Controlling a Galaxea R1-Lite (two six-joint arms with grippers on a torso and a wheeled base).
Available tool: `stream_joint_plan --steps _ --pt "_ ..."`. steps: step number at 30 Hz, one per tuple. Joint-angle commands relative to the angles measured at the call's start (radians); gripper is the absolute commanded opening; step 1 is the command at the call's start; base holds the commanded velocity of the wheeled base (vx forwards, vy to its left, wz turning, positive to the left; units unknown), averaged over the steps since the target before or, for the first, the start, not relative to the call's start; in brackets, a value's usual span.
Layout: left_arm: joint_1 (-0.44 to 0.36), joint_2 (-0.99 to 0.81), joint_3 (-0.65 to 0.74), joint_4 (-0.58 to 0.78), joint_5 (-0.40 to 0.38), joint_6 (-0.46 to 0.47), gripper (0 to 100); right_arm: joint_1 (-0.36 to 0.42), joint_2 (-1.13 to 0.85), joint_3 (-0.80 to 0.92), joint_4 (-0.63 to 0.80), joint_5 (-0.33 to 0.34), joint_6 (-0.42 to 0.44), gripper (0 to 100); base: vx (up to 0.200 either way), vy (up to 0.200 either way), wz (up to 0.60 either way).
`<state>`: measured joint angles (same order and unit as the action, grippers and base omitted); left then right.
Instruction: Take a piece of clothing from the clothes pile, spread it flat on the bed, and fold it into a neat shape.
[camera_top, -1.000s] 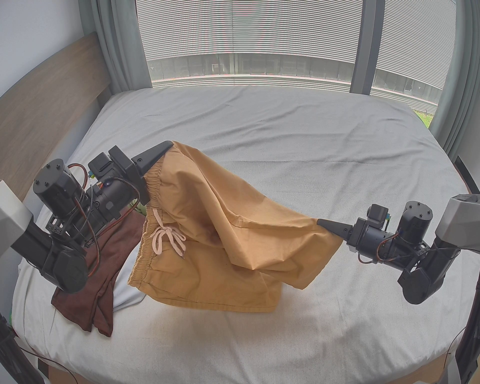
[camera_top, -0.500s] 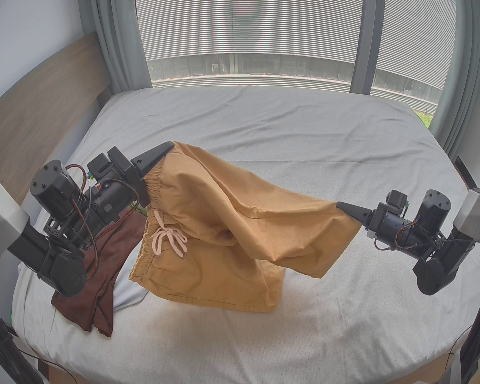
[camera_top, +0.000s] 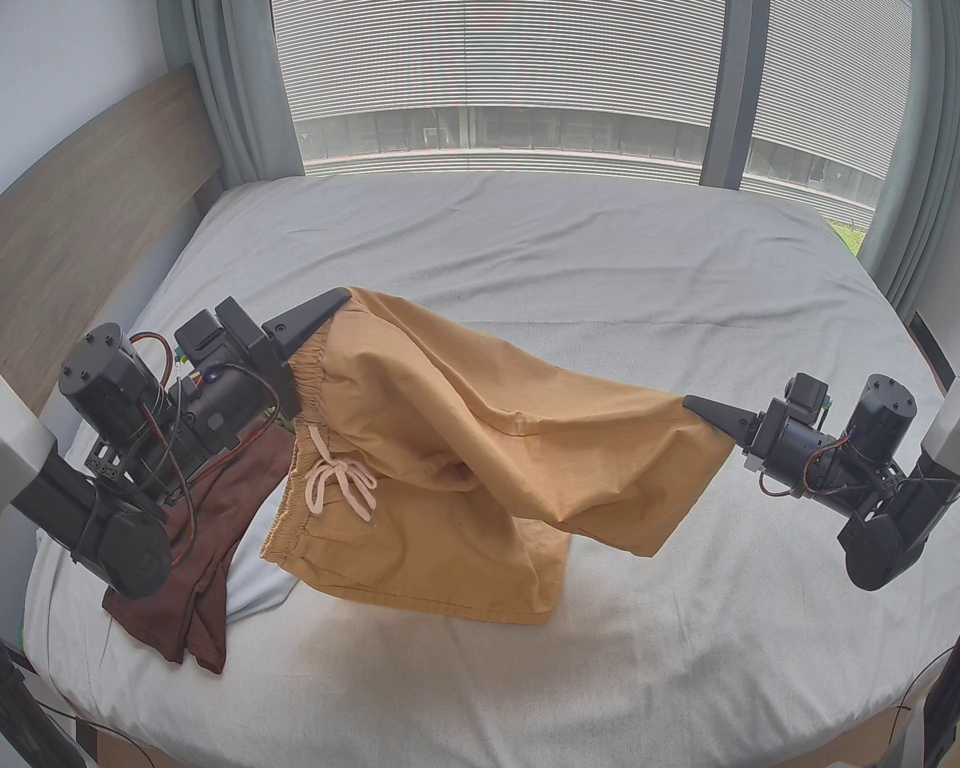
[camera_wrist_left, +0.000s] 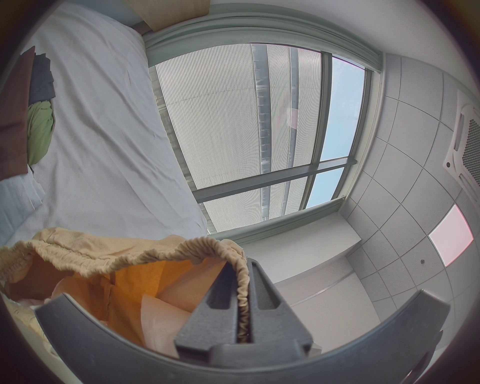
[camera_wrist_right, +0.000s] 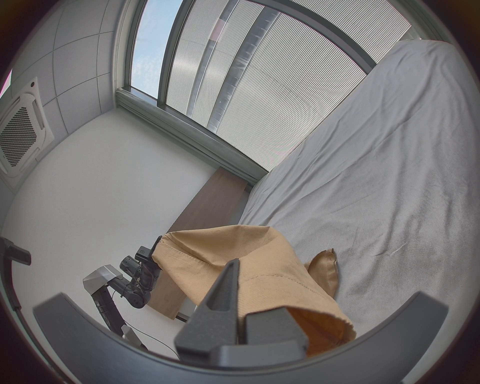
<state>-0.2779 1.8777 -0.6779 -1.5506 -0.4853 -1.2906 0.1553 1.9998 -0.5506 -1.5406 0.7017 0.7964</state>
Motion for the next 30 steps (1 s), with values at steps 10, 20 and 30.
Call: stream_joint_plan --steps 10,20,30 --pt "0.008 0.035 0.031 0.001 -0.002 0.148 0 -0.028 -0.078 -0.009 0.001 0.002 0.003 0 0.000 0.000 0.00" --pt "0.031 0.047 0.032 0.001 -0.002 0.191 0 -0.056 -0.138 -0.020 0.001 0.002 0.015 0 0.000 0.000 0.00" --pt "0.046 0.069 0.031 0.001 -0.002 0.192 0 -0.066 -0.150 -0.022 0.001 0.002 0.017 0 0.000 0.000 0.00"
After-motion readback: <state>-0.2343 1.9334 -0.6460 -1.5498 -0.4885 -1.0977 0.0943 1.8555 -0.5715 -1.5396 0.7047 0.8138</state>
